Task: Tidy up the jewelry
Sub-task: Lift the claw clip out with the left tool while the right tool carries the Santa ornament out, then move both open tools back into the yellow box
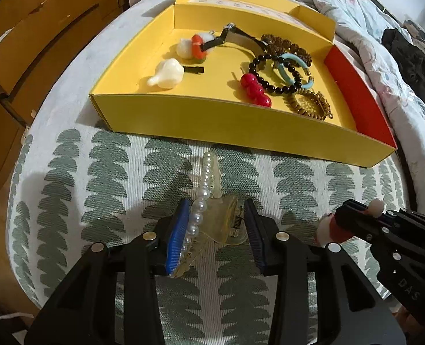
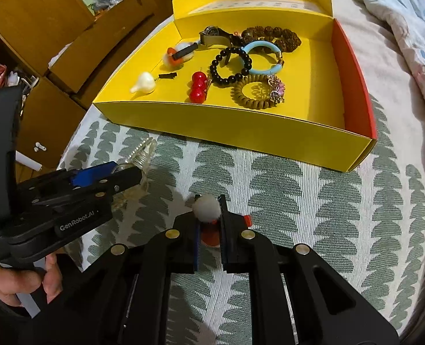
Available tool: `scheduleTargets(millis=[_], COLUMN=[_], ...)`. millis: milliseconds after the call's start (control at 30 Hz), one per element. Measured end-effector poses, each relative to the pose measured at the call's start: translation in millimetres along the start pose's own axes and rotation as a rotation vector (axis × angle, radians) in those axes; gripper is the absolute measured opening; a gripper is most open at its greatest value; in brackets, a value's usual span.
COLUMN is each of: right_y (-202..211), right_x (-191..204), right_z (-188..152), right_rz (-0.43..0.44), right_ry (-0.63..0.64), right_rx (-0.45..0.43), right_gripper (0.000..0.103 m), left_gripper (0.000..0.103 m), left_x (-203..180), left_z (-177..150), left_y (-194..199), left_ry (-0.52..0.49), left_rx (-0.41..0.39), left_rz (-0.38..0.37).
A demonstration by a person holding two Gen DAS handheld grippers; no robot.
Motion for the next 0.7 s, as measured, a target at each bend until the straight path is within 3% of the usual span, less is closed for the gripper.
scheduleTargets(millis=[100, 233, 300, 433, 700], right_y=[0, 1, 3, 7, 22], right_x=[-2, -2, -3, -5, -8], right_z=[1, 2, 3, 6, 18], right_rz=[-0.011, -0.02, -0.027, -0.033, -0.01], right_ry=[0.001, 0.0, -0.006, -0.012, -0.035], right_rx=[0.002, 0.003, -0.003, -0.004, -0.045], right_gripper=[0.019, 0.021, 0.021, 0.021, 0.021], left_gripper=[0.04, 0.041, 0.056, 0.062, 0.062], left_x=[1, 1, 1, 2, 2], left_z=[-3, -3, -3, 1, 14], left_y=[-4, -4, -3, 5, 16], left_ry=[0.002, 0.005, 0.01, 0.017, 0.029], left_rx=[0.015, 0.018, 0.019, -0.003, -0.043], left_rz=[0.001, 0.001, -0.002, -0.002, -0.012])
Point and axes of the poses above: each gripper's, at about its wrist camera, not at the fingertips, and y roughly against the way its jaws point, x to its left, z to its top, the point moved 1 cm from there along -y, roughly the way its jaws point, and after that the axes turned 14 degrees about -x, right-handed, at the moved point
